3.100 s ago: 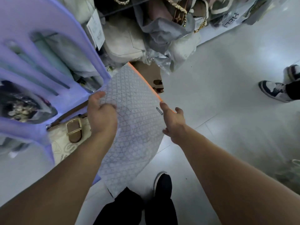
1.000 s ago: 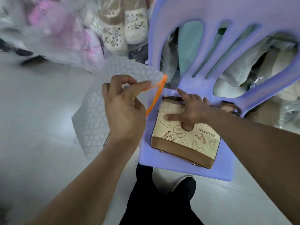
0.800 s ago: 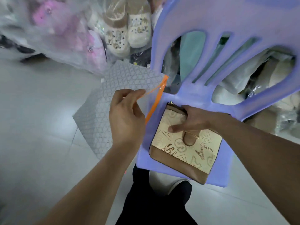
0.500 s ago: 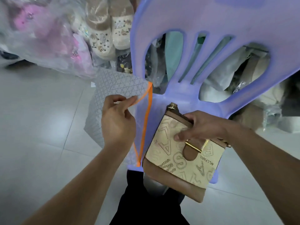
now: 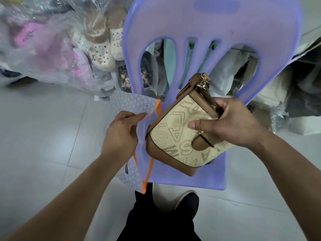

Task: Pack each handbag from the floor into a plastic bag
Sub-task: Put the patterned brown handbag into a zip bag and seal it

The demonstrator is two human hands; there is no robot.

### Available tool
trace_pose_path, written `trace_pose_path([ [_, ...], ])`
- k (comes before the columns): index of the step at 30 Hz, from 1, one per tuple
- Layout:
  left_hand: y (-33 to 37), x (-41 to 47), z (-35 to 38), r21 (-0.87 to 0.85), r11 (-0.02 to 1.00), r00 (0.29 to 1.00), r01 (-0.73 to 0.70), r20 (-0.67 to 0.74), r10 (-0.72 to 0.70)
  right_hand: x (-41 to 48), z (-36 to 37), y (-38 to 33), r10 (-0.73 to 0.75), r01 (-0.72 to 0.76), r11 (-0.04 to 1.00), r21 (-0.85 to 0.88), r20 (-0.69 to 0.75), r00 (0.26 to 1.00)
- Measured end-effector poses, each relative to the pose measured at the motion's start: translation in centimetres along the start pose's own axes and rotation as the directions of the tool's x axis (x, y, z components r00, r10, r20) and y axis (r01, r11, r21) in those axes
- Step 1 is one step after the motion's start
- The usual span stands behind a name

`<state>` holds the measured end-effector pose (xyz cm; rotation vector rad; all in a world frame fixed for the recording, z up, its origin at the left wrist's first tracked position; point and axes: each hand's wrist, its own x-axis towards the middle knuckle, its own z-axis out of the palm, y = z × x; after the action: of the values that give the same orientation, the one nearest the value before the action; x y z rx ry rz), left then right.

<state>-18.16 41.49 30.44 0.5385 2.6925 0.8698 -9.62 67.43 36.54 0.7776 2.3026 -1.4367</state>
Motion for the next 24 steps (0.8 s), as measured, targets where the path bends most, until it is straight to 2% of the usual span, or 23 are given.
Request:
trace_pose_path([
  [3,0.9,0.2,-0.3,-0.127,0.969,0.976,0.214,-0.013,-0.217,-0.9,1.4,0.3,0.037,-0.039,0.999,-0.016,-0.098,0.995],
  [5,2.0,0.3,-0.1,-0.194,0.934,0.951,0.299,-0.026,-0.310,-1.5,3.2,0.5,0.051,-0.064,0.994,-0.083,-0.142,0.988],
  [9,4.2,0.6,0.4,-0.277,0.930,0.956,0.239,-0.097,-0.275,-2.7,7.2,1.0,-0.029,-0.016,0.963,-0.269,-0.164,0.986],
  [11,4.9,0.7,0.5,-0.291,0.936,0.957,0.197,-0.150,-0.248,-3.3,8.8,1.2,-0.059,0.019,0.959,-0.283,-0.132,0.989],
  [15,6.1,0.7,0.4,-0.172,0.977,0.959,0.125,-0.233,-0.163,-4.0,10.8,1.4,-0.073,0.042,0.976,-0.212,-0.140,0.987],
  [18,6.7,1.1,-0.1,-0.232,0.949,0.951,0.213,-0.173,-0.256,-3.9,11.1,1.4,-0.120,0.090,0.979,-0.185,-0.158,0.980],
  [22,7.5,2.3,-0.7,-0.316,0.903,0.948,0.293,-0.025,-0.316,-3.5,9.6,1.4,-0.175,0.172,0.963,-0.207,0.003,0.985],
  [24,7.6,3.1,-1.0,-0.338,0.877,0.936,0.342,0.041,-0.349,-3.3,9.0,1.4,-0.202,0.201,0.968,-0.148,0.006,0.979],
])
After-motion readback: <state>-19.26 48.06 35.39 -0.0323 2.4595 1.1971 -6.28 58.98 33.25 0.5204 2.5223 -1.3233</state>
